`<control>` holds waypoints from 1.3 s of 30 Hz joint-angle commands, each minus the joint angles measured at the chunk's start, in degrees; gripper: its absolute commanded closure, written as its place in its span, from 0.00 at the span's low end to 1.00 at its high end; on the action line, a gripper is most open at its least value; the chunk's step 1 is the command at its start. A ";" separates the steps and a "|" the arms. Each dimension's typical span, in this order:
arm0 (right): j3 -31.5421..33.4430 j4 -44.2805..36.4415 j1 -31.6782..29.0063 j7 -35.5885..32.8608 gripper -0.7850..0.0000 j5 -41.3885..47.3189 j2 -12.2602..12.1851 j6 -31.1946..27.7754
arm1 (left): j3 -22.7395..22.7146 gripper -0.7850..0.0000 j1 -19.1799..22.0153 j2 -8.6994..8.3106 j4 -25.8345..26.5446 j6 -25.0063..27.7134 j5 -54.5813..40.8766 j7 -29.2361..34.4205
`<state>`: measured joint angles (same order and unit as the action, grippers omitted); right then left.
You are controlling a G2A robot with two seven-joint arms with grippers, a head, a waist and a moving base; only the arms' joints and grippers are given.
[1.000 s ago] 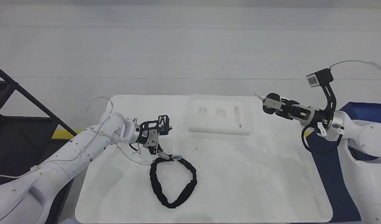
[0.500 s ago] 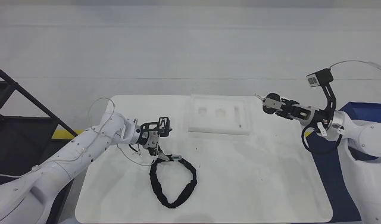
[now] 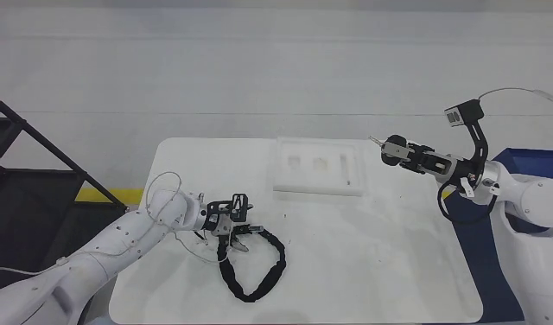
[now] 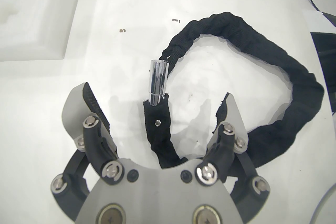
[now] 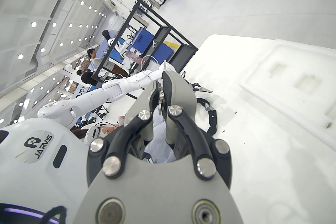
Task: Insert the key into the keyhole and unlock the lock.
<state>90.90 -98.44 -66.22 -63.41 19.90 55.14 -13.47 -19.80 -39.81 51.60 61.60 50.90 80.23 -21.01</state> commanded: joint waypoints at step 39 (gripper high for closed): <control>-2.83 -0.85 -0.81 -1.32 1.00 -1.81 -0.09 4.80 | -8.14 1.00 3.41 1.12 4.08 2.66 10.32 -17.99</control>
<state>88.49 -99.18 -67.15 -64.41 18.30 55.07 -9.57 -27.26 -36.35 53.00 64.29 53.53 90.69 -39.17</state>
